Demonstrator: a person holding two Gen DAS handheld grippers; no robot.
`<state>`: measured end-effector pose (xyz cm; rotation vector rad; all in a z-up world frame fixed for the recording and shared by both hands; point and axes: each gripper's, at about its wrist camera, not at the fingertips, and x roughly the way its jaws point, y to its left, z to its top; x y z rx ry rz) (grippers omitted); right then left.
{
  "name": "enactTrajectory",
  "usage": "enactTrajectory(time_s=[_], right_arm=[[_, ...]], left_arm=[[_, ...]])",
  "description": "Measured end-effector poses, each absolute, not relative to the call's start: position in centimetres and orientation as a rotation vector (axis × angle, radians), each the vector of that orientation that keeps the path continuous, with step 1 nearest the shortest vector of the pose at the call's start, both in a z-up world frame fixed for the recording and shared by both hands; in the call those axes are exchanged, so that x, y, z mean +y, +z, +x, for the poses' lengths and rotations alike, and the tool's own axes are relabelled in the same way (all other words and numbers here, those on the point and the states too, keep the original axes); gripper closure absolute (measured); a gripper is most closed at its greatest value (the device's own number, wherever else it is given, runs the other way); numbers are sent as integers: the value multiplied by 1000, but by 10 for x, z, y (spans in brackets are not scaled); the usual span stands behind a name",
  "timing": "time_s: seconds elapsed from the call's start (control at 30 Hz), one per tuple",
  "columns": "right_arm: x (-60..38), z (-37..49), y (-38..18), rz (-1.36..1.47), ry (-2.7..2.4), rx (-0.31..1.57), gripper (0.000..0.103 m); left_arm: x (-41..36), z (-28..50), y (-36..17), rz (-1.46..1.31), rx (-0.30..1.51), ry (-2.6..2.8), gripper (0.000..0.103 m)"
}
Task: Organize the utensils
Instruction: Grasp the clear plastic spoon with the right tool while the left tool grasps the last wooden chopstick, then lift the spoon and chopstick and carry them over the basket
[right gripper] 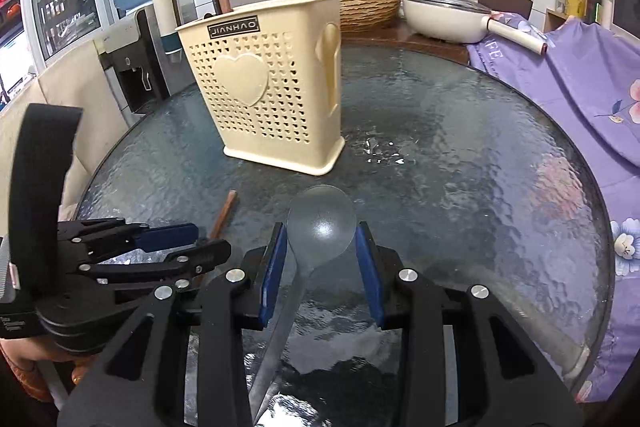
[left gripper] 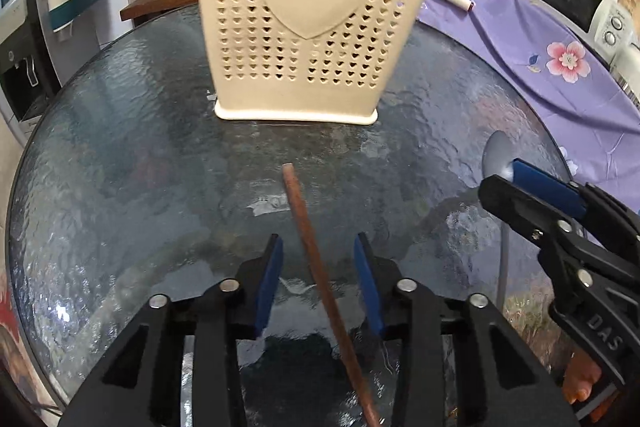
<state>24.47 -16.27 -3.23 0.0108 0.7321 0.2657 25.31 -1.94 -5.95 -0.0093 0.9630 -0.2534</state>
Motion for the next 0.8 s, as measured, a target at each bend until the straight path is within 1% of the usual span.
enactTrajectory(time_s=[0.03,0.1,0.17,0.53,0.7,0.8], right_arm=[[-163,244,-32,9,260,730,67],[-166,243,-32,14,257,730,67],[-169,242,-33,17,257,731,67],[-175,242,-30,31,282,715,67],[-180,241,-17,53,330,677,67],[-183,238,-4,80,371,640,67]], left_arm=[[-21,253,-60,5,962,-246,75],[-27,254,-60,29,961,-229,90],[-30,255,-60,36,962,-225,94],[-33,258,-59,8,949,-231,96],[-27,249,-29,-19,859,-244,96],[-14,239,1,-53,777,-249,96]])
